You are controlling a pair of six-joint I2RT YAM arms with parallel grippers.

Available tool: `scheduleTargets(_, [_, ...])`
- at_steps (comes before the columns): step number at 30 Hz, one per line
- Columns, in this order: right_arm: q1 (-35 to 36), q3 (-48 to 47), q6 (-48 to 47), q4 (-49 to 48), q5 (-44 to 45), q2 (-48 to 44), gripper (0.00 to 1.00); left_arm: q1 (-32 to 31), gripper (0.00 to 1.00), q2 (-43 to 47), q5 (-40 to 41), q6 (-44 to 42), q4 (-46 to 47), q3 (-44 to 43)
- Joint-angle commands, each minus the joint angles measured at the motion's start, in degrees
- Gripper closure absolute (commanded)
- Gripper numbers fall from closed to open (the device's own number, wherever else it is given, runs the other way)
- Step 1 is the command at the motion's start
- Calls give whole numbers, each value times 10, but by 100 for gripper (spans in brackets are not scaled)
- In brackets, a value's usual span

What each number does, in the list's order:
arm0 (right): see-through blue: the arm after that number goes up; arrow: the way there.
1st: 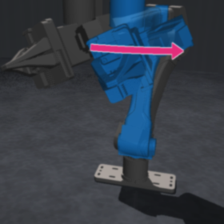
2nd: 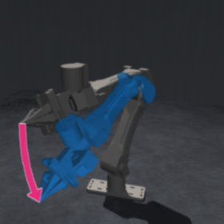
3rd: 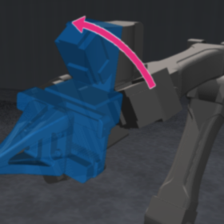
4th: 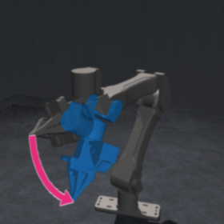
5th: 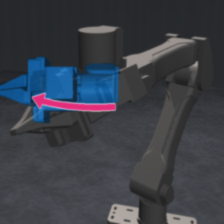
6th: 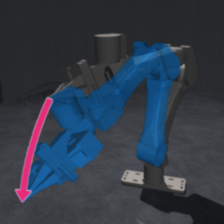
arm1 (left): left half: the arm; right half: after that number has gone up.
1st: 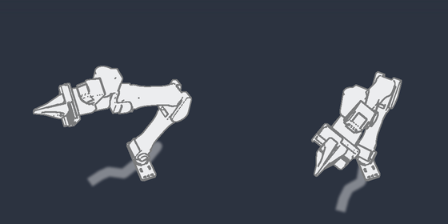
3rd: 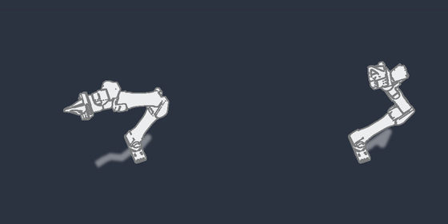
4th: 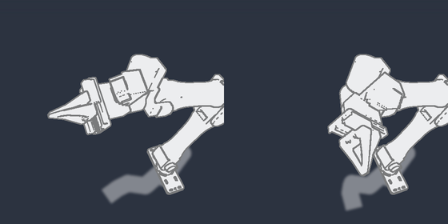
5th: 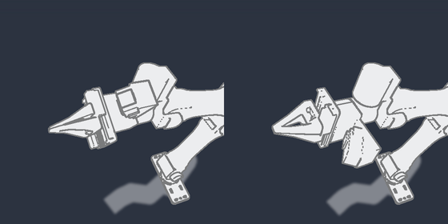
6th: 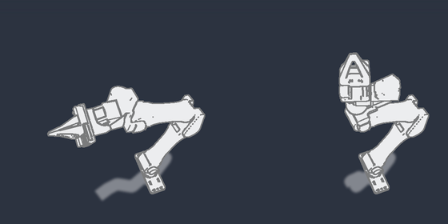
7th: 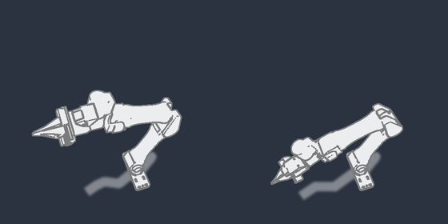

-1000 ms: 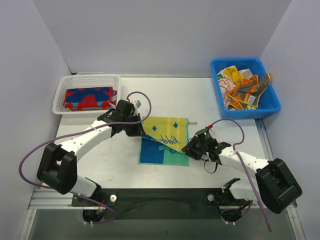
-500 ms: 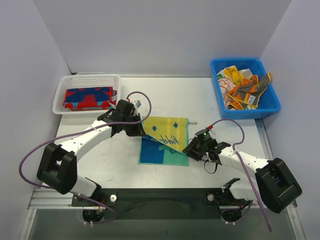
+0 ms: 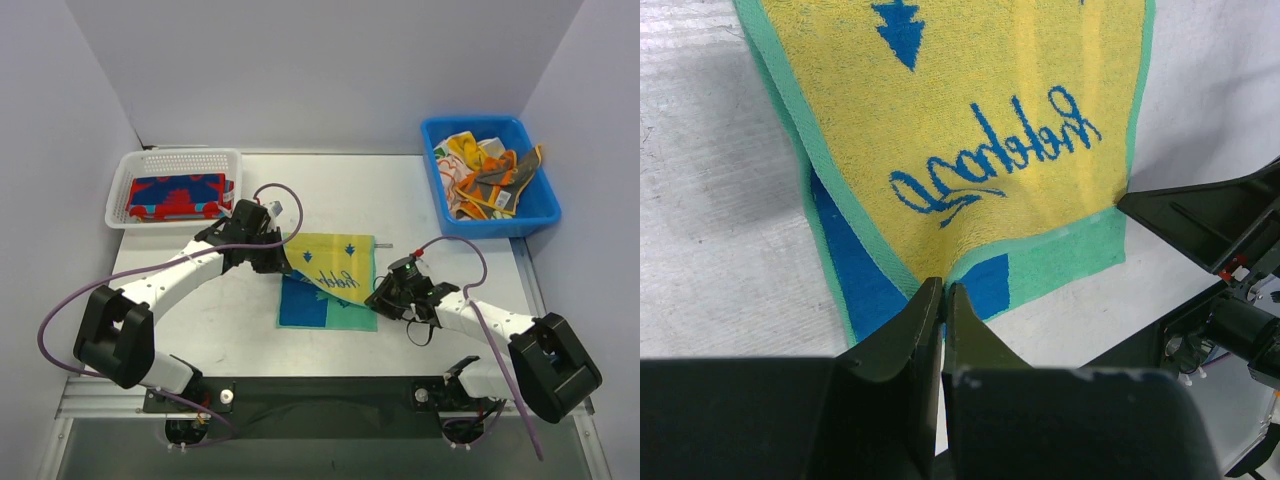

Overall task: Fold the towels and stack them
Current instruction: Fold the towel

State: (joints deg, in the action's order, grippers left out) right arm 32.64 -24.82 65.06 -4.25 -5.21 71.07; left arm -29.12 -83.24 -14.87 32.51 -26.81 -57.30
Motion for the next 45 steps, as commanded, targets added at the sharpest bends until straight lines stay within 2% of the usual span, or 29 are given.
scheduleTargets(1, [7,-29,-6,7,24,1,74,3,100,8,-11,-6,11,3])
scheduleTargets(20, [8,-23,-1,4,21,28,74,2,100,6,-9,-12,10,6])
scheduleTargets(21, [8,-22,-3,4,21,28,75,2,100,6,-9,-13,11,7])
scheduleTargets(26, [7,-29,-12,8,24,21,96,3,100,5,0,-17,11,10])
scheduleTargets(28, [7,-39,-22,18,26,18,100,3,100,7,4,-20,11,10])
scheduleTargets(45, [6,-189,-171,208,24,-41,100,0,100,66,5,-57,-19,-44])
